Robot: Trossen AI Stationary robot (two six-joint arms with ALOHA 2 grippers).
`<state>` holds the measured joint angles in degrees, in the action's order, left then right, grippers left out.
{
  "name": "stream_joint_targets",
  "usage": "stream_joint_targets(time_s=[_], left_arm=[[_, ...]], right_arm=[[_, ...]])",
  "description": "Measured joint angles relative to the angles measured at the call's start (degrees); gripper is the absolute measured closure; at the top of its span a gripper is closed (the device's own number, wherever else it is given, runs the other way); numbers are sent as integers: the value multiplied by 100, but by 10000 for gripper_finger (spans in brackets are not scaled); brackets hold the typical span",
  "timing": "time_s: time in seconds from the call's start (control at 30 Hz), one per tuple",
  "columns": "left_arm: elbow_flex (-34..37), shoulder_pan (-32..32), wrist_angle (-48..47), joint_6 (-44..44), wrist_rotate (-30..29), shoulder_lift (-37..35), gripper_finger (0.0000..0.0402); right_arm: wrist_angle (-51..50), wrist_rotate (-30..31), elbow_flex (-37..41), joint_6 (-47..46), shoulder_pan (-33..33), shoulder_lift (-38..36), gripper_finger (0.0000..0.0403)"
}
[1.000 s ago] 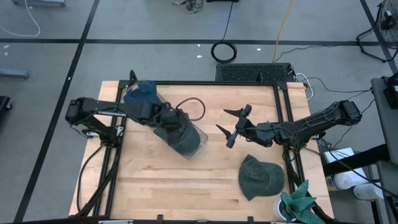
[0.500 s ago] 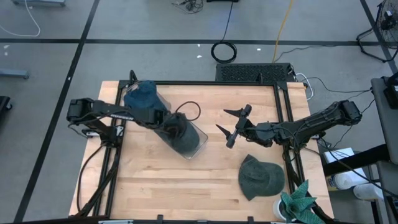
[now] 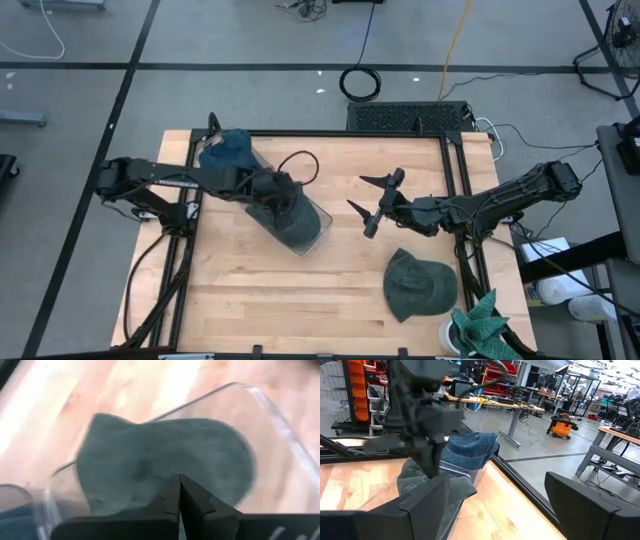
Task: Pick & Place hat
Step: Put the top black cap into the bottom transparent bin
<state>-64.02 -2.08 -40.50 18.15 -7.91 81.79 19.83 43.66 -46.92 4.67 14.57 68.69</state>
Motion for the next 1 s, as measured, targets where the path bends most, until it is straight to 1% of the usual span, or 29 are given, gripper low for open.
stream_joint_targets(time_s=[0.13, 0.2, 0.37, 0.7, 0.9, 1.0], left_arm=[[-150, 408, 64, 1, 41, 18, 399], [-172, 578, 156, 3, 43, 135, 400], [-167, 702, 326, 3, -35, 541, 400], [-205, 239, 339, -85, -55, 1398, 401], [-206, 3, 407, -2, 267, 1735, 401], [-201, -20, 424, -16, 290, 1795, 400]], right_arm=[[-1, 0, 0, 0, 0, 0, 89], [-2, 0, 0, 0, 0, 0, 89], [33, -2, 0, -54, -10, 0, 89], [5, -2, 2, -57, -35, 0, 89], [-4, -2, 2, -57, -35, 0, 89], [-1, -2, 2, -57, -35, 0, 89]])
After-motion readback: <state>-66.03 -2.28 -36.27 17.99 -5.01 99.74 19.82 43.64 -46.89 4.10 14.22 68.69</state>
